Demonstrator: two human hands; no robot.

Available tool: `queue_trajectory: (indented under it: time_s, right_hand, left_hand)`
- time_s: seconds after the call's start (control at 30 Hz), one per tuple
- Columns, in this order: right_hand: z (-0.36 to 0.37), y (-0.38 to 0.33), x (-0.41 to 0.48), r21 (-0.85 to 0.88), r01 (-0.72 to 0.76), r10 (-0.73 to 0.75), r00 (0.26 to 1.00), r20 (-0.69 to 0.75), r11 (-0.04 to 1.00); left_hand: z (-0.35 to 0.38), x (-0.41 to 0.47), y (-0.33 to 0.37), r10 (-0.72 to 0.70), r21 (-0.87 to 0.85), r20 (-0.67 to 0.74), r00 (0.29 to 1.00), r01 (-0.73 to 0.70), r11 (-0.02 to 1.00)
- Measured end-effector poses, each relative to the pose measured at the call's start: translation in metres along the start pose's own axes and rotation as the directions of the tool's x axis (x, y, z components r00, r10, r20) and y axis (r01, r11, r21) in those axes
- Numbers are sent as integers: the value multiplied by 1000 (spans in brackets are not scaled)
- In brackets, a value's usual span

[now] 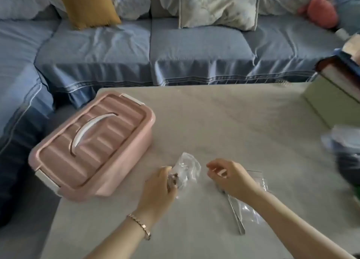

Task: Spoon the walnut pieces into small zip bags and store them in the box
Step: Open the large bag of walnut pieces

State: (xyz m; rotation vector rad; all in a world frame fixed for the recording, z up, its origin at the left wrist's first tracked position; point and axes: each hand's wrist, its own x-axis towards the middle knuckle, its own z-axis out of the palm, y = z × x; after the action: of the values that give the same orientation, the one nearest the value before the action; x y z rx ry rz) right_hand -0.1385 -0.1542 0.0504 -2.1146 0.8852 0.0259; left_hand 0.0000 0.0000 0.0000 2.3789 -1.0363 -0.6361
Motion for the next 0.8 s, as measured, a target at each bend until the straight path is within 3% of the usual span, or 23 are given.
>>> queue_trajectory:
  time_s: [0.1, 0.23, 0.33, 0.4, 0.57, 0.63, 0.7, 0.8]
  right_hand:
    - [42, 24, 31, -58, -8, 3, 997, -82, 998]
    - [79, 34, 64, -148, -70, 72, 997, 8, 987]
    - [92, 38, 83, -197, -69, 68, 998, -10, 978]
    - [96, 42, 88, -74, -33, 27, 996, -80, 997]
    - [88, 49, 76, 403, -65, 108, 990, -85, 913]
    - [82, 47, 66, 476, -28, 97, 988, -121, 879]
    - [73, 43, 52, 371, 130, -25, 961, -274, 919]
    - [54, 38, 32, -38, 341, -320, 829, -458, 939]
  left_hand:
    - [39, 19, -26, 4, -97, -80, 997, -11, 995]
    - [81, 43, -57, -11, -222, -72, 997, -5, 975]
    - [97, 55, -76, 84, -63, -94, 992, -91, 994]
    - [105, 62, -90, 122, 57, -120, 985, -116, 992]
    - [114, 68, -97, 141, -112, -248, 958, -173, 979]
    - [105, 65, -78, 152, -159, -284, 947, -203, 966]
    - [95, 57, -59, 176, -113, -257, 950, -211, 971]
    - [86, 43, -43, 207, -93, -243, 948, -235, 967]
